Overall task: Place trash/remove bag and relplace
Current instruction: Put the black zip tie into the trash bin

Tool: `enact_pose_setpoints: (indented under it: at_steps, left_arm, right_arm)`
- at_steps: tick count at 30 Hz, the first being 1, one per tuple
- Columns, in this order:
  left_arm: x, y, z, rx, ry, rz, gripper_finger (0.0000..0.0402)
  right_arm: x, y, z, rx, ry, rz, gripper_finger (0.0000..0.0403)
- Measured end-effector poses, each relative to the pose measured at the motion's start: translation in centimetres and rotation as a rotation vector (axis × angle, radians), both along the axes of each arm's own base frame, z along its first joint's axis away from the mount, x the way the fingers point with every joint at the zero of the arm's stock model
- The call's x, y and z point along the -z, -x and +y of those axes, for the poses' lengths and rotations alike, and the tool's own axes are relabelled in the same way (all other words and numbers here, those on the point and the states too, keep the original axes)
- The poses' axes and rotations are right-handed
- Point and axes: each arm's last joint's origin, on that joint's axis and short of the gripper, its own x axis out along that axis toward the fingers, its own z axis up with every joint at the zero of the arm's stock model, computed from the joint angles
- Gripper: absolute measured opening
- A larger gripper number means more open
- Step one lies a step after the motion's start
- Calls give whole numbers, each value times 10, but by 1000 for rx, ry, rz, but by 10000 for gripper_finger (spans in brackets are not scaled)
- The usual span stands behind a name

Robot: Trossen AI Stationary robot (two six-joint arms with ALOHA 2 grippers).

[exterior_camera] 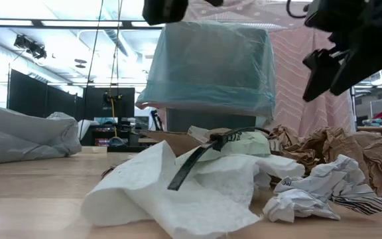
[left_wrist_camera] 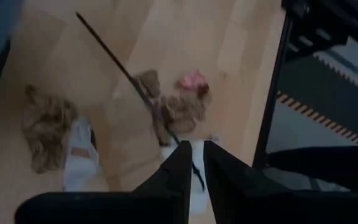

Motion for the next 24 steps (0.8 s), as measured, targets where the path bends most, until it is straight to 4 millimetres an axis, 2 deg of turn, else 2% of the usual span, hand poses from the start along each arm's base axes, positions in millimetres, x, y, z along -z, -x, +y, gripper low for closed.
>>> enact_pose_setpoints:
  at_steps: [6, 11, 19, 24]
  left_arm:
    - [4, 1, -10, -98, -76, -31, 53]
    - [16, -21, -12, -183, 12, -103, 65]
    - [53, -38, -40, -310, 145, -108, 81]
    - [75, -53, -44, -325, 179, -119, 88]
  right_arm:
    - [17, -8, 4, 122, -69, 65, 289]
    - [22, -7, 3, 151, -56, 103, 290]
    - [24, 0, 0, 176, -17, 164, 290]
    - [25, 0, -1, 187, -3, 163, 292]
